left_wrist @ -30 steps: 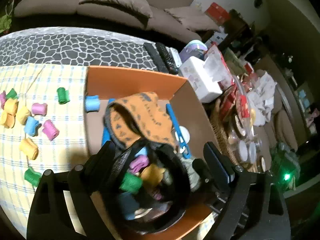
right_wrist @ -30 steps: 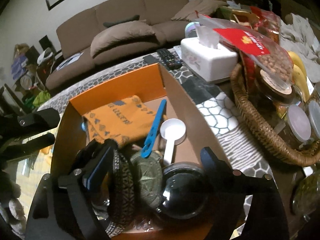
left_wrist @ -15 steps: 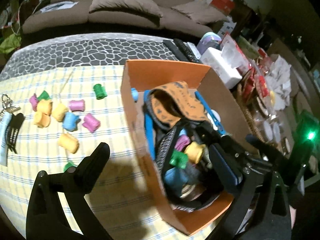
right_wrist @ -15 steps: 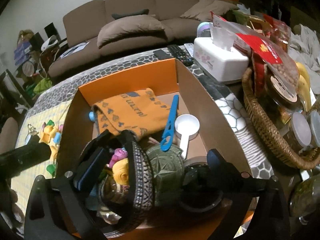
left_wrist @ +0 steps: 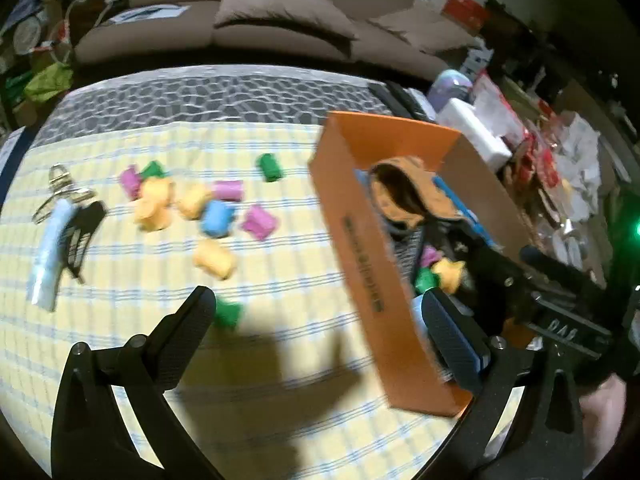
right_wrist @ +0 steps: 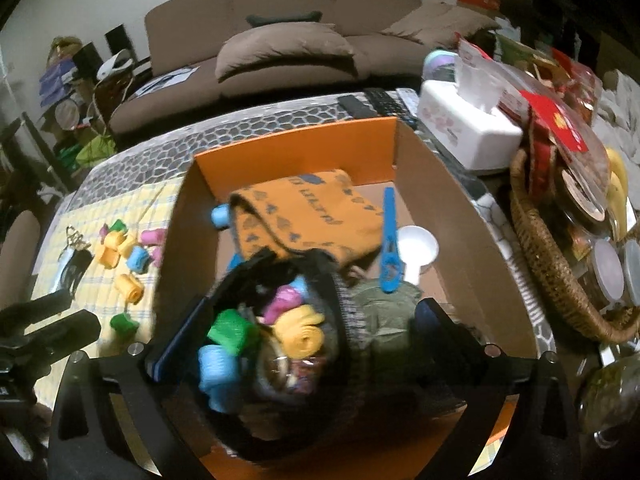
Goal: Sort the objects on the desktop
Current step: 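Move the left gripper to the green curler and grasp it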
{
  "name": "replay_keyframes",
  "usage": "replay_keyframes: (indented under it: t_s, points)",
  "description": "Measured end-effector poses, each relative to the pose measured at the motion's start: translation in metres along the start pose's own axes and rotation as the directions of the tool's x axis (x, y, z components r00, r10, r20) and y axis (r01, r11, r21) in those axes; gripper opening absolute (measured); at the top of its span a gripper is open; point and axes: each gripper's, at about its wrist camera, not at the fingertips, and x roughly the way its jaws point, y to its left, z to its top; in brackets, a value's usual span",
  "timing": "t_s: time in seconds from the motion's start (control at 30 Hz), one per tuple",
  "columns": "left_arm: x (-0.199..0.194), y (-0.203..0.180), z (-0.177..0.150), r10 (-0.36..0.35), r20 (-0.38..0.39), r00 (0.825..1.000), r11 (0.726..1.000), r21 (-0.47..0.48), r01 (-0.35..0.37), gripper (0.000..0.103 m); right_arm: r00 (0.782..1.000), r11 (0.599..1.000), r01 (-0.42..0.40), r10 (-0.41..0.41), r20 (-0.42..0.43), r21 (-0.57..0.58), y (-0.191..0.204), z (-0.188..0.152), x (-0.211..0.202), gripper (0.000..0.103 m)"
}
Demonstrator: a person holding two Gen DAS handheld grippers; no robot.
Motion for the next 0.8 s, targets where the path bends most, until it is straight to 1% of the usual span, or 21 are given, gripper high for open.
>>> replay_keyframes:
  t_s: [0.07,0.13,0.3,0.4,0.5,0.6,0.8]
  points:
    - [-0.004,0.014,-0.007,0.022,0.007,1.000,1.000,-0.004,-0.022,0.103,1.000,1.000,-0.004,0.004,0.005,-0.019,0.012,0.000,-0.002,0.102]
    - [-0.009,0.036,-0.015,0.041,0.010,0.999,0.999,-0.027,-0.041,0.103,1.000,0.999,-0.014,0.015,0.010,-0.041,0.026,0.002,-0.003,0.102]
    - [-0.012,0.083,-0.028,0.071,0.004,0.997,0.993,-0.096,-0.070,0.103,0.998,0.995,-0.052,0.053,0.013,-0.082,0.059,0.004,-0.001,0.102]
    - [-0.011,0.102,-0.034,0.085,-0.001,0.996,0.990,-0.110,-0.084,0.103,0.997,0.992,-0.079,0.081,0.016,-0.100,0.080,0.006,0.001,0.102]
    - [-0.008,0.106,-0.040,0.078,0.004,0.997,0.994,-0.078,-0.077,0.103,0.993,0.987,-0.116,0.120,0.023,-0.111,0.100,0.008,0.001,0.102]
    - [0.001,0.097,-0.044,0.061,0.009,0.998,0.998,-0.020,-0.061,0.103,0.987,0.982,-0.153,0.158,0.036,-0.112,0.117,0.010,0.001,0.102]
    - [0.027,0.081,-0.046,0.077,0.016,0.997,0.994,0.081,-0.078,0.102,0.984,0.979,-0.170,0.175,0.042,-0.109,0.136,0.014,0.006,0.102]
